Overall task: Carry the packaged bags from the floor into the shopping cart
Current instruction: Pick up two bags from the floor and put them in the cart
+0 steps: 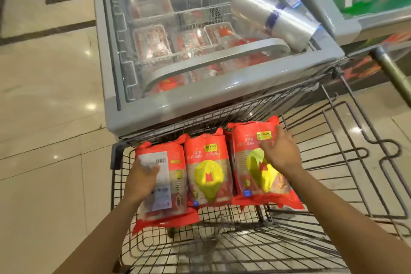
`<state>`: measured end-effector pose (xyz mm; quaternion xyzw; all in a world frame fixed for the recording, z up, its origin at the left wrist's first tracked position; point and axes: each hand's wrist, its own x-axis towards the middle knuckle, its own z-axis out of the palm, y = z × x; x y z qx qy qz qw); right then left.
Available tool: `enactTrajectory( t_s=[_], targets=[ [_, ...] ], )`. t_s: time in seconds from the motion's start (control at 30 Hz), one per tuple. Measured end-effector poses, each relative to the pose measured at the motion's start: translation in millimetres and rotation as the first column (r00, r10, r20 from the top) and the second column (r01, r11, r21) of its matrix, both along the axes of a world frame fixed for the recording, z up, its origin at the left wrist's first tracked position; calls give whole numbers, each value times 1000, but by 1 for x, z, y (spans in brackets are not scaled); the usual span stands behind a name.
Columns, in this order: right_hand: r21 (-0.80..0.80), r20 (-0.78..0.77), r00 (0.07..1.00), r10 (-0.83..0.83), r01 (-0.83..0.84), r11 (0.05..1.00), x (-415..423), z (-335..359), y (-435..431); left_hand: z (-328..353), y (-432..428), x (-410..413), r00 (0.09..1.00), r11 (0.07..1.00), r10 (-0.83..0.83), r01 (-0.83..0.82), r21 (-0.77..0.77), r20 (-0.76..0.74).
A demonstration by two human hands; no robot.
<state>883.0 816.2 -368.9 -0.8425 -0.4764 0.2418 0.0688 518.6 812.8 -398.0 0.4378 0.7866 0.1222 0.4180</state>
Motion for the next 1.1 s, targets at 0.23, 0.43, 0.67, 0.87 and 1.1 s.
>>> enactTrajectory(
  t_s=[0.23,0.43,0.67,0.87,1.1],
  targets=[
    [56,190,880,435,-452,890,-104,147,-31,160,-18,-10,811,834,-452,532,147,-372],
    [192,338,725,600,-677,710,-216,275,-62,291,-63,-56,716,697,-276,609,379,-641],
    [329,392,519,759,-850,411,-353,358,-102,375,-163,-165,647,849,57,369,378,-760],
    [363,343,241,908,-925,108,-460,384,-153,402,-275,-235,578,915,292,63,398,-762],
    [382,347,-142,927,-881,-278,-520,401,-232,427,-401,-234,390,860,506,-293,417,-769]
  ],
)
